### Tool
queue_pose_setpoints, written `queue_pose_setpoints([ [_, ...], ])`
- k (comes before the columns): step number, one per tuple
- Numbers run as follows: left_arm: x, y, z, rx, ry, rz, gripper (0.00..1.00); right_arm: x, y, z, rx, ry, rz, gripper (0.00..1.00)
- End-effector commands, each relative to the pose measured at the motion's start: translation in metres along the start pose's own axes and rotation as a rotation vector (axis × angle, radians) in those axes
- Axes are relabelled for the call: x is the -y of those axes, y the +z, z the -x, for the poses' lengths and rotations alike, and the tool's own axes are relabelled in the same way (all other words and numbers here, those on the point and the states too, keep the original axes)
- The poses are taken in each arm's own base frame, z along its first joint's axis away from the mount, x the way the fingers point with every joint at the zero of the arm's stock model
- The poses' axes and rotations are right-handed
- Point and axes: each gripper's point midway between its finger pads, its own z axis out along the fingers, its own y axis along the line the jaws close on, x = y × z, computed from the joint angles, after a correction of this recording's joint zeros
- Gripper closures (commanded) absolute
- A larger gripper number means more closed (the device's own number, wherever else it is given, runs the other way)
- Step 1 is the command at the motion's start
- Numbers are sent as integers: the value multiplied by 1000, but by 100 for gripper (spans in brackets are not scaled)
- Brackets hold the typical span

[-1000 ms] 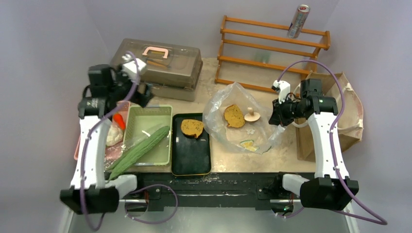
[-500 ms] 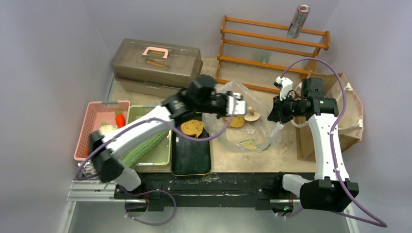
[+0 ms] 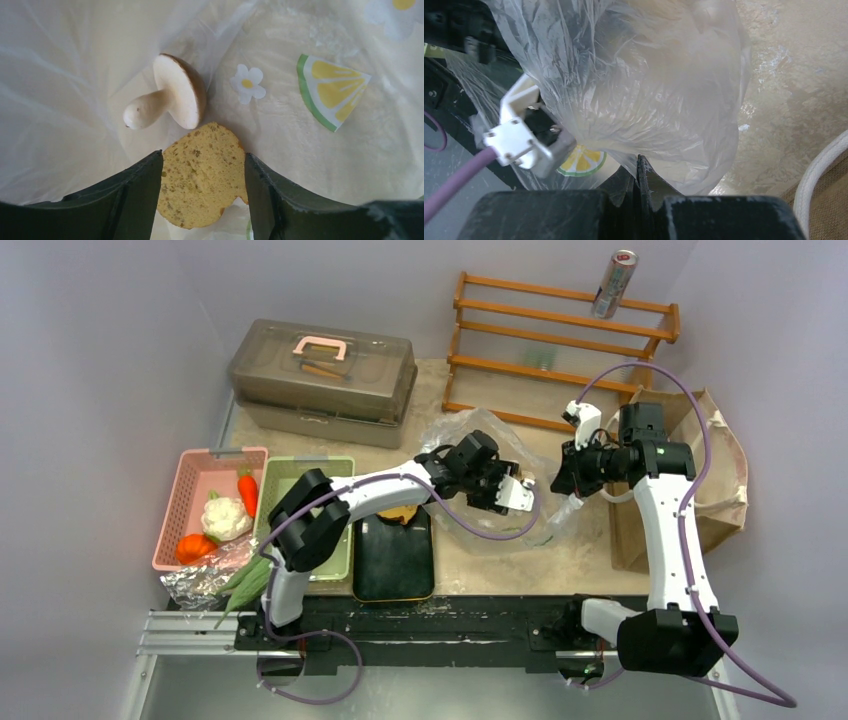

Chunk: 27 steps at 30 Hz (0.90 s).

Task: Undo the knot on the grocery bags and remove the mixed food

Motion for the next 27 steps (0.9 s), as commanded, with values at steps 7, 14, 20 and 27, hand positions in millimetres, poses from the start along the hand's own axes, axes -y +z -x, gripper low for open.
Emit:
queue_pose_setpoints([
  [7, 7, 34, -50, -146, 110, -36, 33, 1, 1, -6, -17, 17, -6, 100],
  [14, 5, 46, -74, -234, 71, -61, 47, 0, 1, -9, -25, 9, 0, 100],
  [20, 8, 38, -72, -213, 51, -84, 87, 2, 1, -7, -26, 4, -4, 100],
  [27, -6, -14, 2, 24, 74, -6, 100, 3, 3, -4, -21, 8, 1, 100],
])
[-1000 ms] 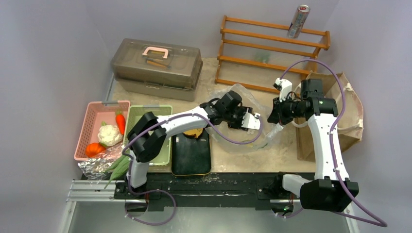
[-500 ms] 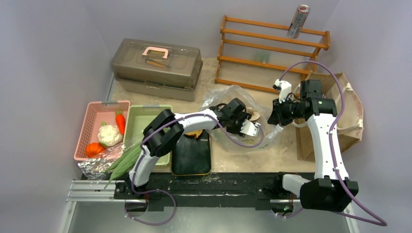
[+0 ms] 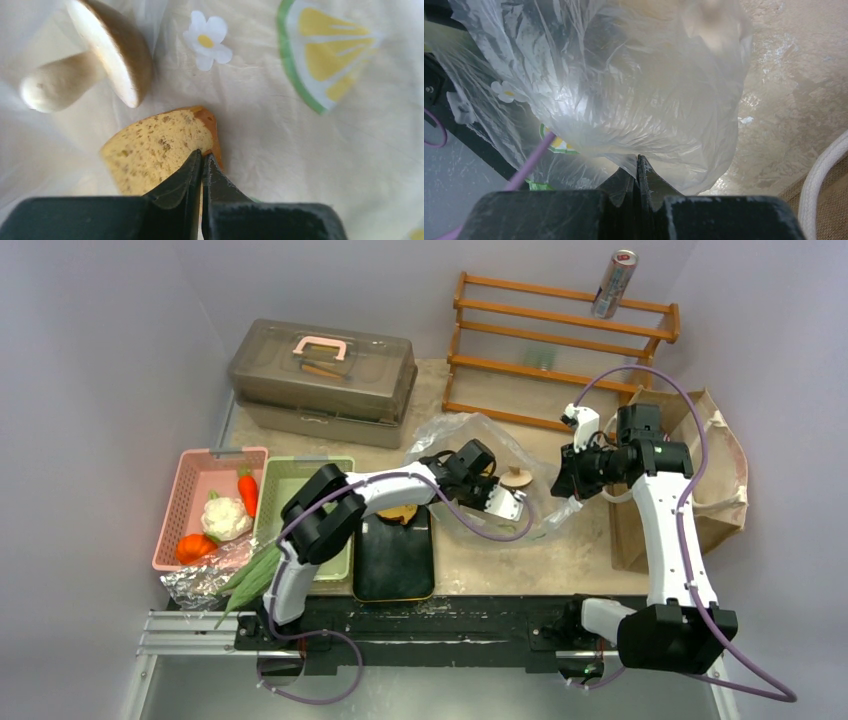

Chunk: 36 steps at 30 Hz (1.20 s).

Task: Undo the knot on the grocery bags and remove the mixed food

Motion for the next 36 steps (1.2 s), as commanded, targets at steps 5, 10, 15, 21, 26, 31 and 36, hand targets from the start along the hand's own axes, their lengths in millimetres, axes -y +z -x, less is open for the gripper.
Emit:
queue_pose_setpoints([
  [5, -33, -128, 115, 411, -29, 138, 100, 3, 1, 8, 21, -6, -3, 100],
  [10, -28, -193, 161, 620, -94, 123, 100, 6, 2, 13, 34, -3, -8, 100],
  [15, -22, -261, 202, 783, -146, 61, 100, 8, 2, 18, 42, 0, -14, 100],
  [21, -27, -367, 205, 822, -252, 233, 100, 16, -1, 30, 78, 8, -64, 100],
  [26, -4, -412, 142, 620, -288, 443, 100, 18, 0, 30, 75, 9, -65, 100],
  [31, 68, -391, 71, 395, -269, 380, 100, 16, 2, 27, 63, 10, -51, 100],
  [36, 120, -331, 28, 295, -264, 250, 100, 14, 1, 25, 54, 5, -39, 100],
])
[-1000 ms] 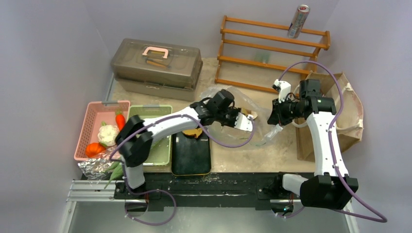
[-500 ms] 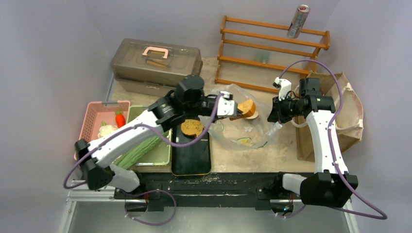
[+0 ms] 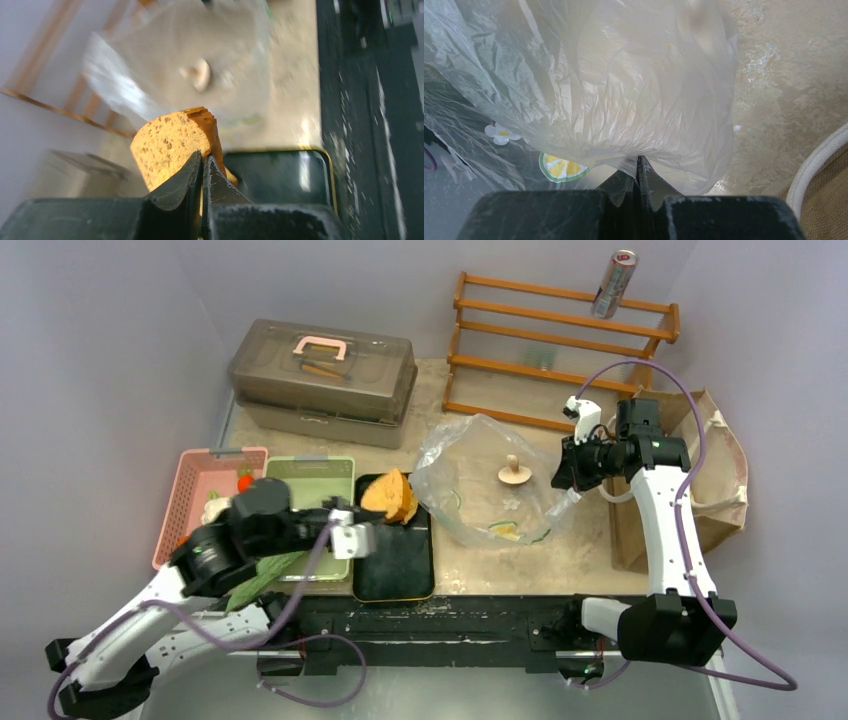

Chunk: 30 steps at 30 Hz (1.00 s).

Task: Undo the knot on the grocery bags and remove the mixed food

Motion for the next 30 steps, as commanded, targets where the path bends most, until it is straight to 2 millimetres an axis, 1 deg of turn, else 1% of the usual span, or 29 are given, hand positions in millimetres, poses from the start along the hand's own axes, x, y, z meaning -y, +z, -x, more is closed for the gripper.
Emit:
queue_pose_setpoints([
  [1, 50, 22, -105, -272, -14, -149, 100, 0, -7, 12, 27, -21, -3, 100],
  [6, 65, 56, -138, -298, 7, -224, 100, -5, -9, 10, 21, -26, 14, 100],
  [8, 75, 68, -157, -329, 9, -263, 100, -6, -10, 11, 25, -28, 14, 100],
  [10, 83, 74, -176, -349, 42, -291, 100, -6, -12, 12, 30, -32, 14, 100],
  [14, 98, 78, -212, -404, 110, -337, 100, -6, -13, 13, 33, -38, 13, 100],
  [16, 105, 78, -224, -428, 122, -361, 100, -6, -13, 14, 34, -41, 13, 100],
  [22, 115, 81, -245, -469, 121, -392, 99, -9, -12, 12, 28, -34, 27, 100],
  [23, 118, 80, -249, -483, 119, -405, 89, -10, -12, 11, 28, -33, 32, 100],
  [24, 121, 79, -250, -496, 111, -423, 76, -10, -12, 11, 28, -34, 33, 100],
  [26, 126, 71, -244, -501, 86, -467, 57, -10, -14, 11, 28, -34, 29, 100],
  [28, 131, 58, -222, -457, 69, -517, 34, -10, -15, 11, 26, -43, 22, 100],
  [29, 133, 50, -207, -417, 66, -540, 27, -9, -16, 11, 26, -49, 20, 100],
  [30, 134, 41, -190, -374, 60, -556, 23, -10, -17, 11, 26, -52, 19, 100],
])
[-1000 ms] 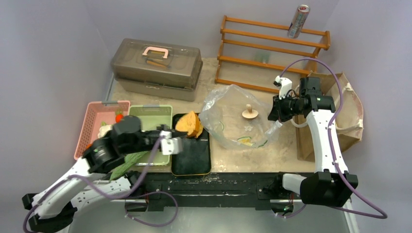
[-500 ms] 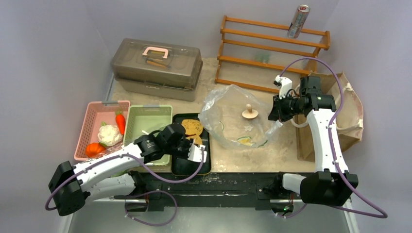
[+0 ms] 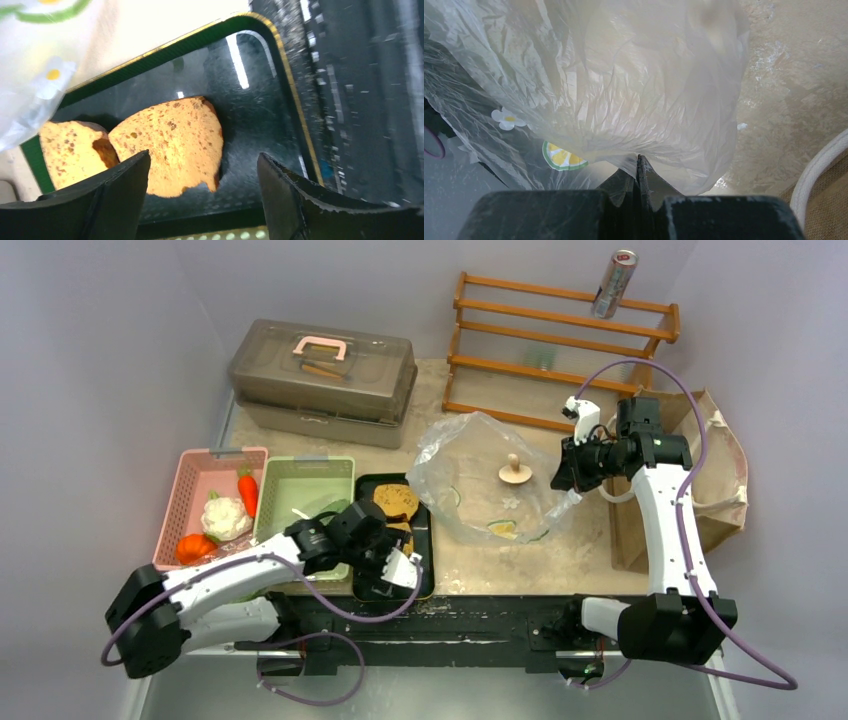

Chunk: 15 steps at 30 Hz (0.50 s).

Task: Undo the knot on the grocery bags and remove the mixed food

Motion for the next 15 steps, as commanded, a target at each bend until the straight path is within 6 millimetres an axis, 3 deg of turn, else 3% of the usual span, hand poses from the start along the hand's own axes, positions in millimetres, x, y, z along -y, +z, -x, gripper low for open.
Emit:
queue_pose_setpoints([
  [1, 13, -65, 59, 215, 65, -36, 23, -5, -14, 12, 43, -49, -7, 100],
  [3, 10, -104, 93, 324, 65, -13, 28, -6, -14, 13, 50, -53, -5, 100],
  [5, -6, -140, 132, 426, 37, 32, 45, -8, -14, 15, 67, -59, 2, 100],
  [6, -27, -162, 156, 483, 4, 96, 57, -9, -14, 16, 77, -57, 7, 100],
  [7, -46, -165, 169, 505, -60, 134, 66, -9, -13, 17, 86, -52, 9, 100],
  [9, -89, -182, 211, 577, -126, 193, 71, -13, -13, 21, 109, -43, 25, 100],
  [11, -123, -173, 244, 611, -161, 210, 72, -14, -11, 22, 125, -31, 33, 100],
  [15, -182, -123, 292, 681, -103, 305, 68, -18, -12, 25, 125, -16, 53, 100],
])
